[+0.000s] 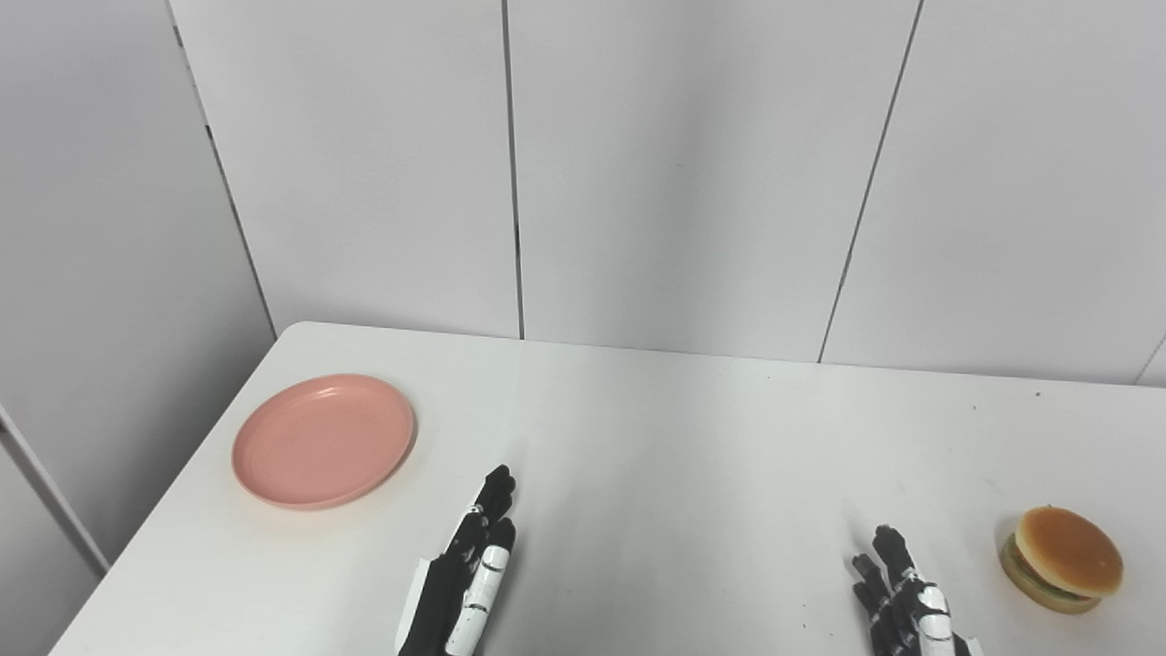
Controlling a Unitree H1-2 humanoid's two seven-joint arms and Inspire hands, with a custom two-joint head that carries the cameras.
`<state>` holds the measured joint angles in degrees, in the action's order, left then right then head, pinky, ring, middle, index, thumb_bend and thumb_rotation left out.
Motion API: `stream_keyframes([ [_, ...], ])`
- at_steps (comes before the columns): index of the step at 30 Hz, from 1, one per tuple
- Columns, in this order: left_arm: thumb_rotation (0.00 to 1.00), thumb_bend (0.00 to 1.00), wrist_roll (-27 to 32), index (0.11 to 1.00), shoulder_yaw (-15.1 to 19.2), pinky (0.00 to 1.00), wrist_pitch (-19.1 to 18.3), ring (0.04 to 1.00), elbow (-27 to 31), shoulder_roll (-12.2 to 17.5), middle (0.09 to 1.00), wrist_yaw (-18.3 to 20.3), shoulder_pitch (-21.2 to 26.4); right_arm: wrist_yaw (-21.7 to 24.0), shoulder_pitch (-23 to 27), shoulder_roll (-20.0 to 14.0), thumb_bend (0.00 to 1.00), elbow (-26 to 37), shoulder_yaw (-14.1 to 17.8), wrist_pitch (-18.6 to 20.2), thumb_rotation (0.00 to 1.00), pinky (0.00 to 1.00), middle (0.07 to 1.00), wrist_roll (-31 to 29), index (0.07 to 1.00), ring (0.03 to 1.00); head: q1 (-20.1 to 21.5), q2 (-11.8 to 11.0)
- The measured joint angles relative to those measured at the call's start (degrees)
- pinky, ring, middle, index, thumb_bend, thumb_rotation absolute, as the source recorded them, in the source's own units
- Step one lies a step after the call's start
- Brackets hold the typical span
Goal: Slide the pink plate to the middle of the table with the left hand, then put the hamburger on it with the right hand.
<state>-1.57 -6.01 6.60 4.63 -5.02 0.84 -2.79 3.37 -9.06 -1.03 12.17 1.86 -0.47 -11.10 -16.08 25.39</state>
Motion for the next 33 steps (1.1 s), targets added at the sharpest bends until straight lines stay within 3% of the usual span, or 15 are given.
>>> stream_keyframes([
  [9,0.8,0.61,-0.2,0.91,-0.1,0.97,0.0,0.978,-0.2,-0.4,0.962,-0.4,0.2,0.3,0.0,0.0,0.74,0.1,0.3,0.5,1.0,1.0,1.0,-0.3,0.972,0.98,-1.9,-0.3],
  [15,0.78,0.59,0.2,0.938,0.0,0.96,0.4,0.977,-0.9,-1.4,0.983,-0.4,0.7,0.2,0.1,0.0,0.74,0.1,0.6,0.9,1.0,1.0,1.0,-0.3,0.959,0.979,-0.6,-0.3],
  [18,0.8,0.72,1.3,0.93,0.7,0.91,0.8,0.951,-0.5,-2.1,0.98,-0.7,0.9,0.0,0.4,0.0,0.73,0.0,0.7,0.9,1.0,1.0,1.0,-0.3,0.947,0.973,-0.3,-0.9],
  [21,0.81,0.75,1.3,0.925,1.6,0.87,0.6,0.934,-0.1,-2.1,0.972,-1.6,1.1,-0.3,0.6,0.0,0.72,-0.3,0.6,0.9,1.0,1.0,1.0,0.1,0.947,0.969,-0.1,-1.0],
  [26,0.78,0.8,1.4,0.918,4.5,0.87,-1.3,0.922,2.0,0.2,0.959,-1.6,4.9,-0.5,0.8,0.2,0.73,-0.6,0.5,0.9,1.0,0.98,1.0,0.4,0.933,0.96,0.6,-1.5],
  [33,0.76,0.82,2.7,0.884,11.0,0.86,-7.6,0.889,8.5,7.4,0.923,-1.7,14.4,-0.6,0.8,0.2,0.73,-0.4,0.5,0.9,1.0,0.98,1.0,0.3,0.935,0.962,0.3,-0.9],
])
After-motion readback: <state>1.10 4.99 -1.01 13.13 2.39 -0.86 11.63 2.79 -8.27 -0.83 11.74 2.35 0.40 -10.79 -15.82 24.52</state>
